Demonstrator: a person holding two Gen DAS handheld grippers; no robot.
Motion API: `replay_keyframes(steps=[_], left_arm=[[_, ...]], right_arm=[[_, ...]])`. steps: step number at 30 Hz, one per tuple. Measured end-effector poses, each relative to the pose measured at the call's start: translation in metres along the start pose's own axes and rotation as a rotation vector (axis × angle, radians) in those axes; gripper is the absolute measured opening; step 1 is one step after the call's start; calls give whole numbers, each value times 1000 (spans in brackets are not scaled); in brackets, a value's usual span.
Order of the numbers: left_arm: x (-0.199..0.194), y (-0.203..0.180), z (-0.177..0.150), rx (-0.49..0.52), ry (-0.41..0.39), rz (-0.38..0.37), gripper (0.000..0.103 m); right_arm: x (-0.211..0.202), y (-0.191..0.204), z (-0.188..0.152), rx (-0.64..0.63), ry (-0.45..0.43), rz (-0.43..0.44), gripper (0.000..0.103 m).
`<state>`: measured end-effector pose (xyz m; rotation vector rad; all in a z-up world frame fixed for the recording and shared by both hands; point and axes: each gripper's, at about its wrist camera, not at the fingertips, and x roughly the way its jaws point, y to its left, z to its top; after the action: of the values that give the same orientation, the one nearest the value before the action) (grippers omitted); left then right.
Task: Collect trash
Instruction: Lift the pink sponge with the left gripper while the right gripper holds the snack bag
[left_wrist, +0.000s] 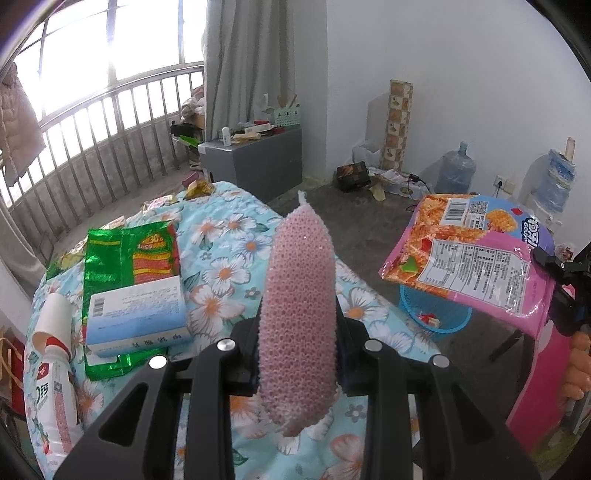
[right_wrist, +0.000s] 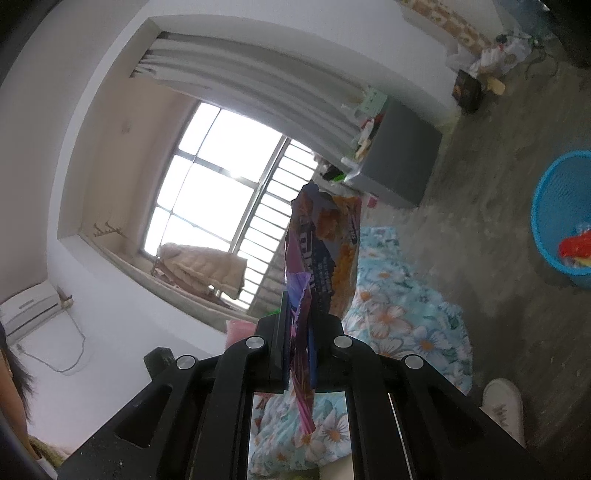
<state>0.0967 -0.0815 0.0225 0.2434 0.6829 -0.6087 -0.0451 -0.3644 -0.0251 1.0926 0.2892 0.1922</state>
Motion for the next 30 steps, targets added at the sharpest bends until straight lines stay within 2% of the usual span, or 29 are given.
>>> replay_keyframes(steps=[17, 26, 30], left_arm=[[7, -15, 15, 13, -23, -47, 29], [19, -45, 36, 32, -22, -132, 29], [34, -63, 53, 30, -2, -203, 29]], right_arm=[[-9, -4, -1, -8, -36, -54, 6], [-14, -4, 0, 9, -53, -91, 6], [-18, -7, 3, 32, -73, -113, 6]])
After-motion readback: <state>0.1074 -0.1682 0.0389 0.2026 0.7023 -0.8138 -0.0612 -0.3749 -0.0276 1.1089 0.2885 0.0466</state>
